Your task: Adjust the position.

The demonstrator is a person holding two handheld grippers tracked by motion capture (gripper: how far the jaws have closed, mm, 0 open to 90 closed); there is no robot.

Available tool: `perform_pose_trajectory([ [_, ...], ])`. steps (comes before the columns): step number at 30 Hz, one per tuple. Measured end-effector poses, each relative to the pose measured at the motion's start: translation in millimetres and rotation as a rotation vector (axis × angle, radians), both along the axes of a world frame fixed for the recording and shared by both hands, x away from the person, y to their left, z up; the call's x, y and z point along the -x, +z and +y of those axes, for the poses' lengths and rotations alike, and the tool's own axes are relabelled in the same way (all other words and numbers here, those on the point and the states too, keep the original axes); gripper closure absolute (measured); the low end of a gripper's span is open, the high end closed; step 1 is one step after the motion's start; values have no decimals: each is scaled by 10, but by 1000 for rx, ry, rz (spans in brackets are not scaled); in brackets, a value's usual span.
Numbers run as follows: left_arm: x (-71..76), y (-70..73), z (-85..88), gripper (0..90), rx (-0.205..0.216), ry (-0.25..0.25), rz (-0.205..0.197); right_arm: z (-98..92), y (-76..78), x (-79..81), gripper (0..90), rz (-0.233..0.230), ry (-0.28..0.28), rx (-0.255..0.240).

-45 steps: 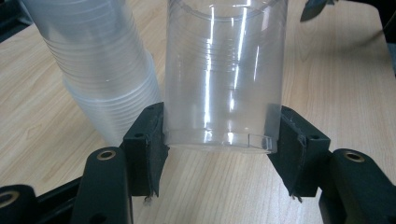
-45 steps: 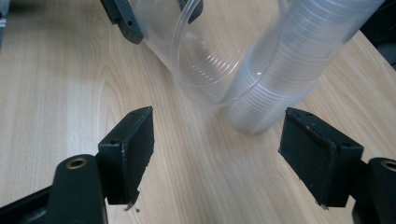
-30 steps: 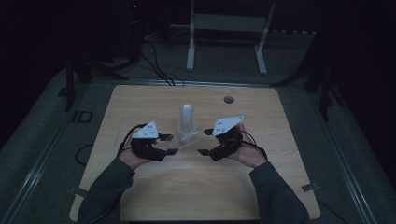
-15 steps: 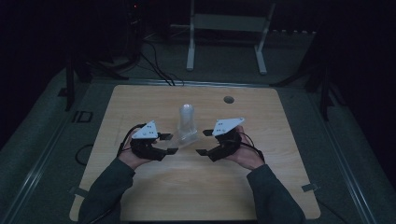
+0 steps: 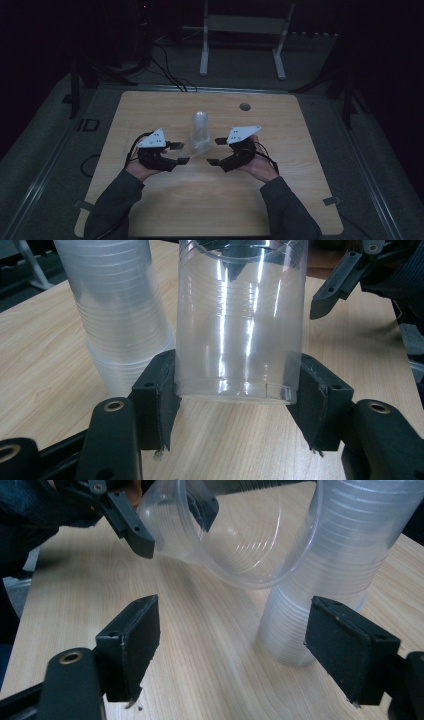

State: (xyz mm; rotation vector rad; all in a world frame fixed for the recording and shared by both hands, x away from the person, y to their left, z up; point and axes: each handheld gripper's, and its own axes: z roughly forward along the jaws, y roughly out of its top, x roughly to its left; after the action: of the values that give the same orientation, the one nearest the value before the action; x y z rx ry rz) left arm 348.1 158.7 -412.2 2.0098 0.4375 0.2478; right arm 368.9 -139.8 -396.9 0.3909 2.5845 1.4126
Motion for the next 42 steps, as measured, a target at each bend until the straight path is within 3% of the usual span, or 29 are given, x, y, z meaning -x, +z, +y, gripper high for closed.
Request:
perform_pose_trajectory([
  [17, -6, 15, 48, 409, 70, -17, 8, 45, -9, -82, 209, 80, 26, -179],
  [26, -8, 28, 70, 409, 104, -14, 6, 135, -14, -101, 206, 92, 35, -214],
  [42, -8, 35, 84, 409, 173, -9, -4, 122, 8, -143, 206, 120, 39, -311],
])
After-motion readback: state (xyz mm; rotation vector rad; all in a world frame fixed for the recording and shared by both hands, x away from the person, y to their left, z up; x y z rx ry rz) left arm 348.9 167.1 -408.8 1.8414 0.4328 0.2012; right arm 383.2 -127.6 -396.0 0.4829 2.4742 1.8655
